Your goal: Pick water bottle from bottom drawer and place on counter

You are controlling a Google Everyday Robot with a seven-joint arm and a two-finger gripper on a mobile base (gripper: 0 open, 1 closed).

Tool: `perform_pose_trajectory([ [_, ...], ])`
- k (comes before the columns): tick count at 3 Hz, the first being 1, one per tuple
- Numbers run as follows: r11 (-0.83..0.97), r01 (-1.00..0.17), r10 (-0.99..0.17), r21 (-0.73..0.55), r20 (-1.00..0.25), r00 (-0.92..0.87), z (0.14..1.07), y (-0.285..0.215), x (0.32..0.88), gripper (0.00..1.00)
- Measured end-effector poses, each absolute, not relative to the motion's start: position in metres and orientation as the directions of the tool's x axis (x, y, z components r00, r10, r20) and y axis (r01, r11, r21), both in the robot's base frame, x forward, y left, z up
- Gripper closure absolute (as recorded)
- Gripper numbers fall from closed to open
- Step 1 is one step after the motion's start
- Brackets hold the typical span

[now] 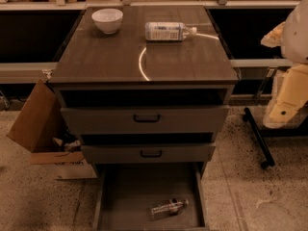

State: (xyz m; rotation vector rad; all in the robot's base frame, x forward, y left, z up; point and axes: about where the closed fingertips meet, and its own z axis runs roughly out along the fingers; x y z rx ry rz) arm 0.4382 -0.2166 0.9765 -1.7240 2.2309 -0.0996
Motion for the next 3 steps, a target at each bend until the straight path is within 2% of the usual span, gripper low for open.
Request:
perform_pose_trajectory([
  [1, 0.269, -0.930, -0.953, -0.251, -0.210, -0.219, 0.977, -0.216, 0.438, 0.00],
  [2, 0.265, -0.936, -0.942, -0.232, -0.271, -0.199, 0.956, -0.205, 0.436, 0.00],
  [3, 0.255, -0.957, -0.866, -0.136, -0.473, -0.164, 0.873, -0.165, 0.420, 0.00],
])
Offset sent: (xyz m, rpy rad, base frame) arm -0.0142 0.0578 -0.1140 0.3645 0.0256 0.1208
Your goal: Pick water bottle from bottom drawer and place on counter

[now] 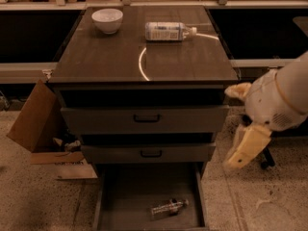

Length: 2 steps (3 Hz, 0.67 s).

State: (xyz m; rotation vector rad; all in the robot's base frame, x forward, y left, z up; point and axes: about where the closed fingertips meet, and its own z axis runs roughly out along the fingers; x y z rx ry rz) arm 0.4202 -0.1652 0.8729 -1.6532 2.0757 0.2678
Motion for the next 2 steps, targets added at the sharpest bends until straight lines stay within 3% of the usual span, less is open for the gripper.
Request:
perform_pose_trajectory([
  [1, 0.240, -0.970, -0.768, -0.026, -0.617, -0.174, 0.821, -0.125, 0.401, 0.00],
  [2, 0.241, -0.970, -0.734, -0.001, -0.654, -0.182, 0.826, -0.112, 0.397, 0.00],
])
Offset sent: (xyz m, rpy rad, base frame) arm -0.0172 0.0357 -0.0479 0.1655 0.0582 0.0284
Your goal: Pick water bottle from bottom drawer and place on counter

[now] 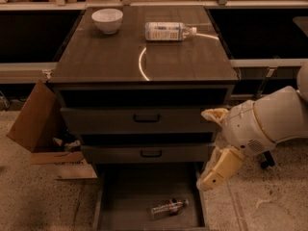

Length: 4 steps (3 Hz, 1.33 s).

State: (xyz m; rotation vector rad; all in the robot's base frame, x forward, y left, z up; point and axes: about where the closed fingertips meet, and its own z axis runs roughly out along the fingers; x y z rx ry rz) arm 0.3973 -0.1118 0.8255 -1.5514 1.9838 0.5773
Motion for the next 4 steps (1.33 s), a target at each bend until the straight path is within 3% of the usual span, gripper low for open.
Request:
perform_pose_trajectory([
  [2, 0.206, -0.978, -0.740, 0.000, -0.655, -0.156, 0.798, -0.107, 0.396, 0.00],
  [4, 0.103, -0.993, -0.741, 0.059, -0.661, -0.116, 0.649, -0.091, 0.379, 0.00],
])
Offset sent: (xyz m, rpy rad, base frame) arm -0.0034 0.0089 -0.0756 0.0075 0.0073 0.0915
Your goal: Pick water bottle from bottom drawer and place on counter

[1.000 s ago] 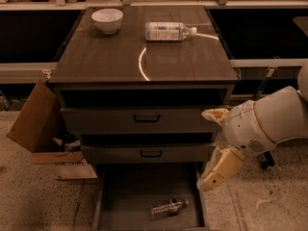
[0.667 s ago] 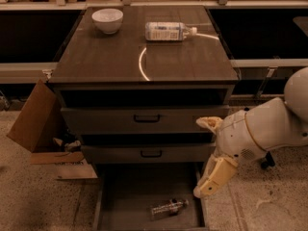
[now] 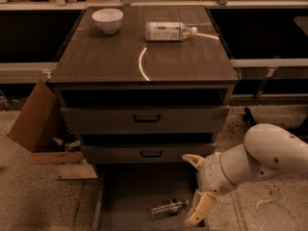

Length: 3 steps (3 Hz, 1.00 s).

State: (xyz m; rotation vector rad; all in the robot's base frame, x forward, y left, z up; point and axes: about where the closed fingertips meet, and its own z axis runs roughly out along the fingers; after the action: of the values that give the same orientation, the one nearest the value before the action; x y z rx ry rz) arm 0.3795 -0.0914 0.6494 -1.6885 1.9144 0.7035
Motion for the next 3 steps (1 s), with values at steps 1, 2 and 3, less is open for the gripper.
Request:
perform_pose_trajectory([
  [1, 0.103, -0.993, -0.741, 0.059, -0.661, -0.116, 0.649, -0.091, 0.379, 0.00],
  [2, 0.090, -0.995, -0.755, 0.051, -0.648, -0.102, 0.614, -0.092, 0.387, 0.00],
  [3, 0.066, -0.997, -0.771, 0.027, -0.633, -0.068, 0.554, -0.098, 0.398, 0.00],
])
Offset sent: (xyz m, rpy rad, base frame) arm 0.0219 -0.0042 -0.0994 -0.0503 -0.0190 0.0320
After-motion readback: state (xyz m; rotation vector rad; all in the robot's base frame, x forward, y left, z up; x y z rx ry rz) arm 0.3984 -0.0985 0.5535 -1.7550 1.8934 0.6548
